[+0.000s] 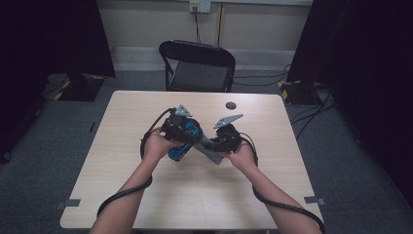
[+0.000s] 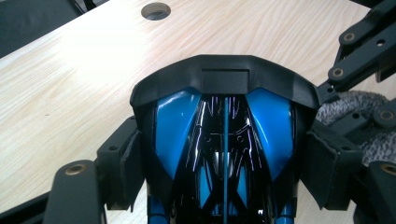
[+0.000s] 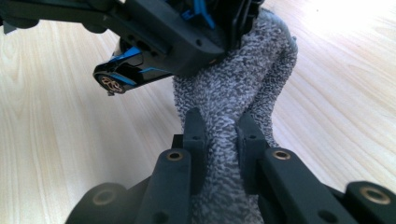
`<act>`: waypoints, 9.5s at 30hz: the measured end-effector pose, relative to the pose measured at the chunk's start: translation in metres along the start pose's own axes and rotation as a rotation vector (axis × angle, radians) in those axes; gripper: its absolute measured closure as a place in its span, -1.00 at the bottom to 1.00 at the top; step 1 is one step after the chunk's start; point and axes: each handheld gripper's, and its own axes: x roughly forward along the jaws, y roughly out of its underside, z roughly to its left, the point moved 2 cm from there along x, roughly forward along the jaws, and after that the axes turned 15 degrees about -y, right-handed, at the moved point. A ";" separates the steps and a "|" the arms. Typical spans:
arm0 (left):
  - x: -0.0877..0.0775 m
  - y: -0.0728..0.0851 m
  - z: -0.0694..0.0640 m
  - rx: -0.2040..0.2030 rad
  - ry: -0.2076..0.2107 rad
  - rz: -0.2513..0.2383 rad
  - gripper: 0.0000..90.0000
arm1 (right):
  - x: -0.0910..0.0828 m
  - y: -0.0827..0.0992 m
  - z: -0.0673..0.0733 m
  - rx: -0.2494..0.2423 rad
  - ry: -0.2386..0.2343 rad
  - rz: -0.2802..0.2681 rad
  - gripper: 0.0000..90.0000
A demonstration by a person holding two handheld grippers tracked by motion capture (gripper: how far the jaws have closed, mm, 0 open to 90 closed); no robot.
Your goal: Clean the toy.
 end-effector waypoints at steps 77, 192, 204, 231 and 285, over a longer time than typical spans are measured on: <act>-0.012 -0.004 0.003 -0.030 0.002 -0.037 -0.44 | -0.033 -0.009 -0.030 0.067 0.101 -0.059 0.74; -0.009 -0.006 0.006 -0.066 0.010 -0.060 -0.44 | -0.033 0.006 -0.038 0.142 0.075 -0.103 0.74; -0.002 -0.007 -0.007 -0.044 0.037 -0.054 -0.44 | -0.036 -0.015 -0.034 0.128 0.075 -0.153 0.74; -0.001 -0.008 0.000 -0.050 0.013 -0.054 -0.44 | -0.015 -0.011 -0.018 0.088 -0.021 -0.133 0.74; -0.014 -0.003 0.023 -0.118 -0.037 -0.067 -0.44 | 0.043 0.024 0.014 0.038 -0.135 0.021 0.73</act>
